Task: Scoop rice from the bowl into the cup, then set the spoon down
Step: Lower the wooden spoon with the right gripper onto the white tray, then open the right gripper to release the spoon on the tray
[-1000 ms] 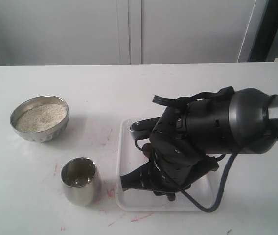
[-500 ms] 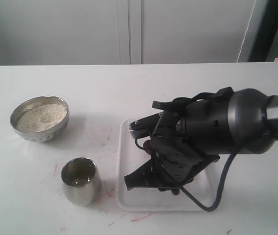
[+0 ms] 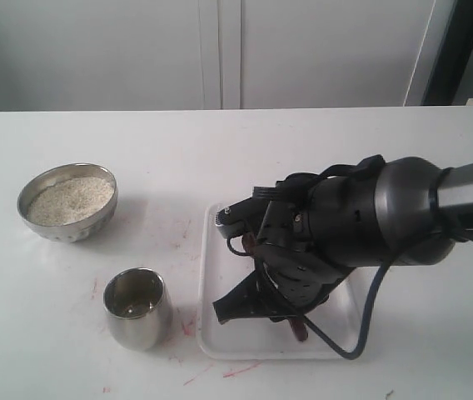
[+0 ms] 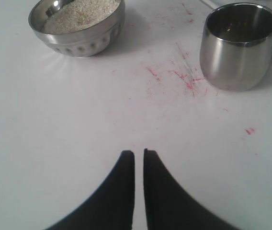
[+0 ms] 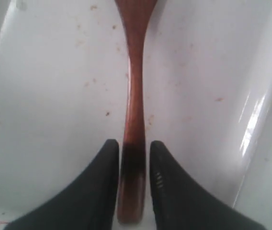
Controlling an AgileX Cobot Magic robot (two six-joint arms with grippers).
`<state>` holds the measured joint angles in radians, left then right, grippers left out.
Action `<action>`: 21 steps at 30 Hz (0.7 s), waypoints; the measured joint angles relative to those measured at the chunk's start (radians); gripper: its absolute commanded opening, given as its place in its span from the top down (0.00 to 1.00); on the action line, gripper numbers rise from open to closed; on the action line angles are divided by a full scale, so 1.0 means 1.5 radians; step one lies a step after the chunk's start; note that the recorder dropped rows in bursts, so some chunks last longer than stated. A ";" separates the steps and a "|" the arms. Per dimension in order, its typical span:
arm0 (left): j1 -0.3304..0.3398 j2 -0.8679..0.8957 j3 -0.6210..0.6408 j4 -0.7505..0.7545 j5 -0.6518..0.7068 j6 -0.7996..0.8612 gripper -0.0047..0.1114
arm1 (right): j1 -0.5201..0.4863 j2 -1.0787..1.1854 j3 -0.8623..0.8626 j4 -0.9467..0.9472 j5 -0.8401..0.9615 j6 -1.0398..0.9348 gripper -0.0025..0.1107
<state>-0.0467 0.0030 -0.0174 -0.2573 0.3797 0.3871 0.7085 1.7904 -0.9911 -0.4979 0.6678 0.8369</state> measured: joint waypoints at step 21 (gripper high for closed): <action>0.000 0.000 0.000 0.000 0.000 0.000 0.84 | 0.000 -0.041 0.000 -0.084 -0.034 0.038 0.98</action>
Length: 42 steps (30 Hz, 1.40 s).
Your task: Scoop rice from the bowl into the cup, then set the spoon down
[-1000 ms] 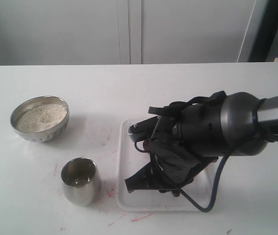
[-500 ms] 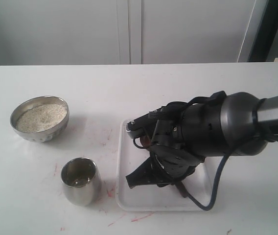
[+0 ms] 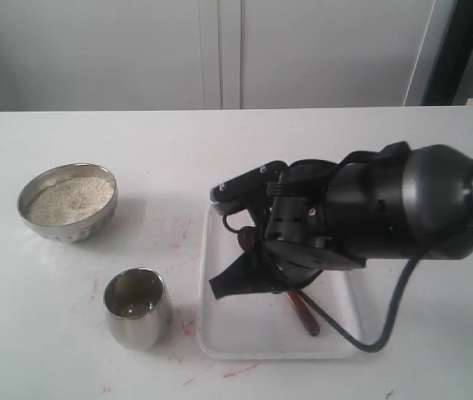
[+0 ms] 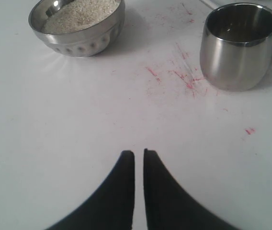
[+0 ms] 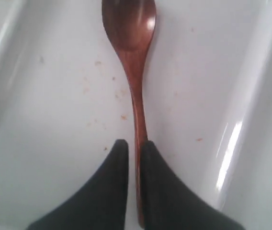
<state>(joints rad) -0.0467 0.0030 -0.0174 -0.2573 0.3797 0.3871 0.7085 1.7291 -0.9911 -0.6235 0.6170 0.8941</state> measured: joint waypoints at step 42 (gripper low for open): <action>0.000 0.000 0.000 0.000 0.000 0.000 0.84 | 0.000 -0.737 0.358 -0.157 -0.343 0.015 0.98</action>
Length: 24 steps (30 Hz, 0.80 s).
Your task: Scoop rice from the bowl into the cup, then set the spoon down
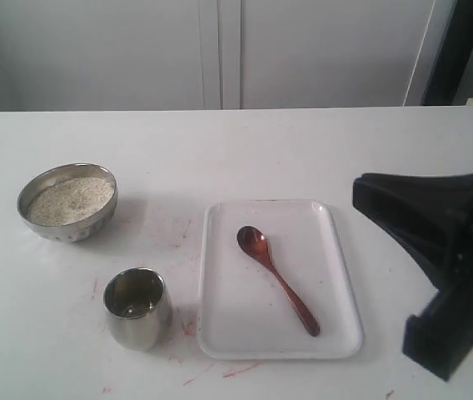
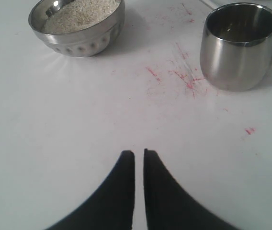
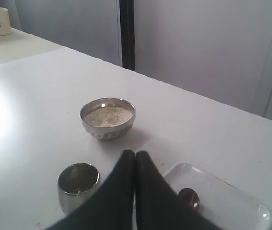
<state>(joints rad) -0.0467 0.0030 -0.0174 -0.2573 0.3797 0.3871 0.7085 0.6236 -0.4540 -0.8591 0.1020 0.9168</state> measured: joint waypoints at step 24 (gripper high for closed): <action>0.000 0.000 0.000 0.000 0.000 0.000 0.84 | 0.000 -0.332 0.248 -0.002 -0.072 0.000 0.98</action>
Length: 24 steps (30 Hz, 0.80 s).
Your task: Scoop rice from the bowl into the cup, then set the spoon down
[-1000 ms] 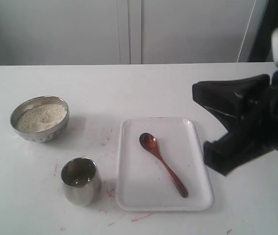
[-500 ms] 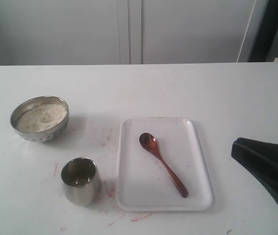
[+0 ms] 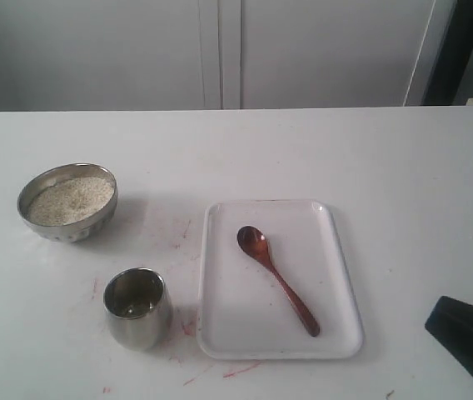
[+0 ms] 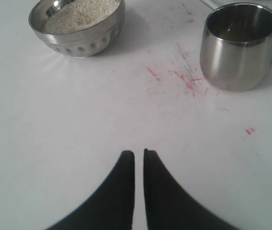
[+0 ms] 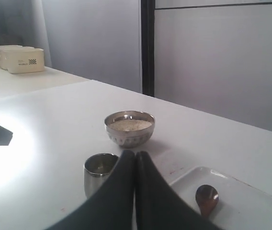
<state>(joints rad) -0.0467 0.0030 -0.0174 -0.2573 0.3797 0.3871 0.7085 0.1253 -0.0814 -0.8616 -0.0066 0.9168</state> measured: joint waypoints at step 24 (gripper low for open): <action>0.000 0.000 0.000 0.000 0.000 0.000 0.84 | 0.000 -0.080 0.050 0.010 -0.014 0.000 0.98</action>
<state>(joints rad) -0.0467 0.0030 -0.0174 -0.2573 0.3797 0.3871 0.7085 0.0057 -0.0057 -0.8473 -0.0276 0.9168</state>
